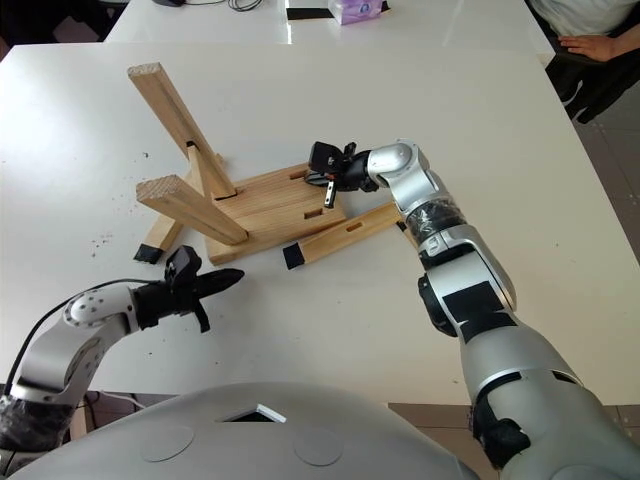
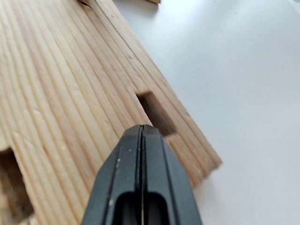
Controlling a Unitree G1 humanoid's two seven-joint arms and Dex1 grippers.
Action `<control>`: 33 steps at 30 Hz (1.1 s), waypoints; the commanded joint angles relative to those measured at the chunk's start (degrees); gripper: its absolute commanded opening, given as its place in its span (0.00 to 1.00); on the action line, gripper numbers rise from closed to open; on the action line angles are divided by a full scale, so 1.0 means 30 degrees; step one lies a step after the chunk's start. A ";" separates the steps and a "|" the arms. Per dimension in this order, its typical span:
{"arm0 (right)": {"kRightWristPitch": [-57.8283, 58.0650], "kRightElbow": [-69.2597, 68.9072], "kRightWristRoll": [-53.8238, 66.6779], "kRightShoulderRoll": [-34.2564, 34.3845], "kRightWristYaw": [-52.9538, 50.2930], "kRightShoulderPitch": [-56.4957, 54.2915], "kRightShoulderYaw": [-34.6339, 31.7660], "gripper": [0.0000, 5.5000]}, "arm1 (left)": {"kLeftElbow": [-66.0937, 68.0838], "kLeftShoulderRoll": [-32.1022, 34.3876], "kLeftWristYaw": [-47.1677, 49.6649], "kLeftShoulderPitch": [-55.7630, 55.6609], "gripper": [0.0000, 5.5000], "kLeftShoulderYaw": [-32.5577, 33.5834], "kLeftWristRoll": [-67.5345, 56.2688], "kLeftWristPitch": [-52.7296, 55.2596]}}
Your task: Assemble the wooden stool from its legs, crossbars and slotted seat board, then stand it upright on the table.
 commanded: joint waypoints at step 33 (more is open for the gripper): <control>0.2577 -0.8344 0.0479 -0.2659 0.5283 0.5548 0.0497 0.01 | 0.7395 -0.1599 0.1137 -0.6251 0.00 -0.0003 0.2581 -0.2932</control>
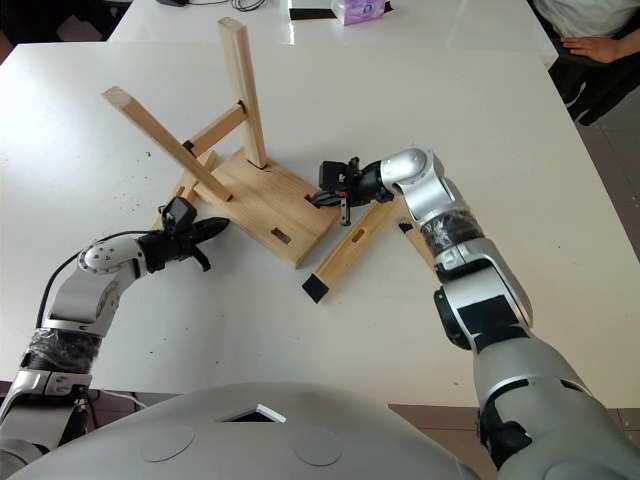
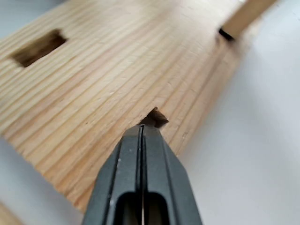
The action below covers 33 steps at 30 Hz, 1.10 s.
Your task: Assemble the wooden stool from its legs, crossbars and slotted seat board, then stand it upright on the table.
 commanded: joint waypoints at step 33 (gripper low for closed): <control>0.5665 -1.3766 0.3069 -0.3377 -0.1468 0.7393 -0.0905 0.01 | 0.0333 -0.0995 -0.0562 -0.1171 0.00 0.0559 0.0485 -0.0826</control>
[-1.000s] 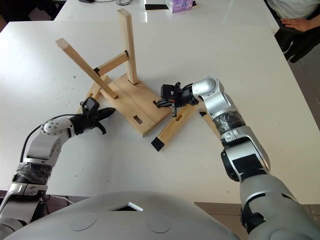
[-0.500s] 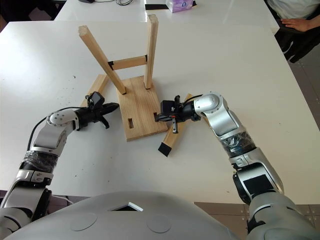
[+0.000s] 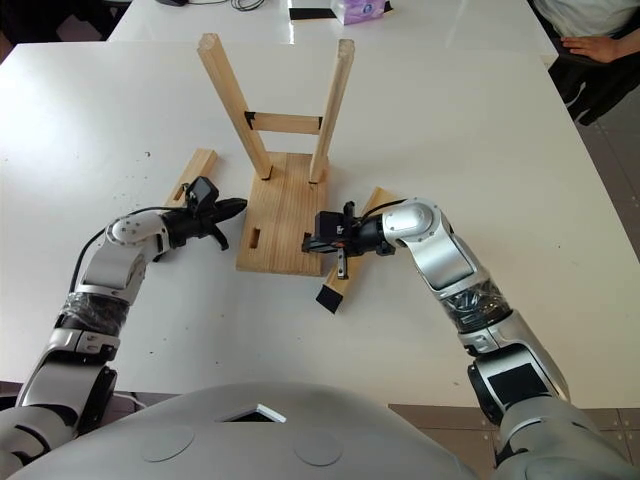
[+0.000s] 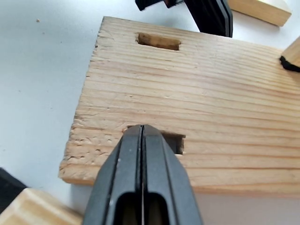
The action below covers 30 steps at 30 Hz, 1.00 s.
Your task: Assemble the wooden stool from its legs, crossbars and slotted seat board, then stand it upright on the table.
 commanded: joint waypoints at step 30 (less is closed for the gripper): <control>1.3022 -0.6312 0.7793 -0.4793 -0.5622 0.9720 -1.3675 0.46 | -1.4684 -0.6721 1.5417 0.6189 0.00 1.0663 -1.2111 0.4581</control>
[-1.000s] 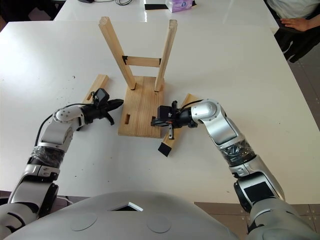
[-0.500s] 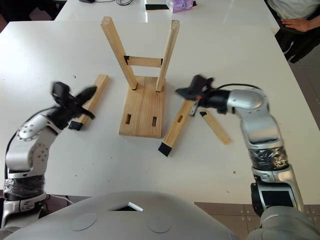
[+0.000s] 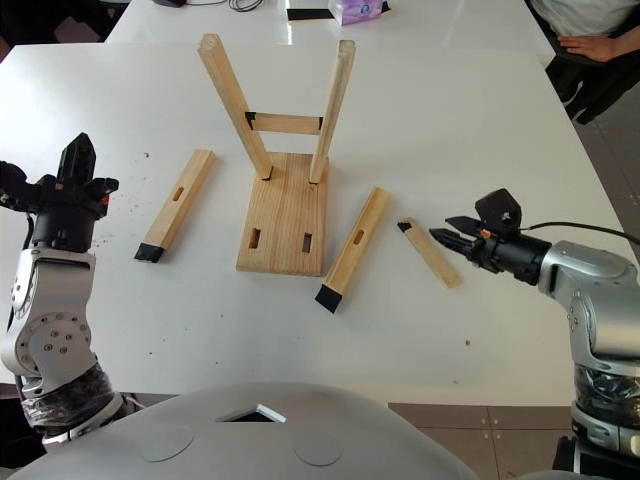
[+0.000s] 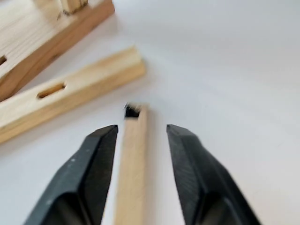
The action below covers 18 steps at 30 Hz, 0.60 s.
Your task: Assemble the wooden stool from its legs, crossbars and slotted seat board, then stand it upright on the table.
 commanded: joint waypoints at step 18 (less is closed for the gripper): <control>-0.1990 0.1285 -0.0288 -0.1438 0.0213 0.2538 0.1590 0.50 | 0.1073 -0.0278 -0.0157 0.2129 0.00 -0.1129 0.0987 -0.1121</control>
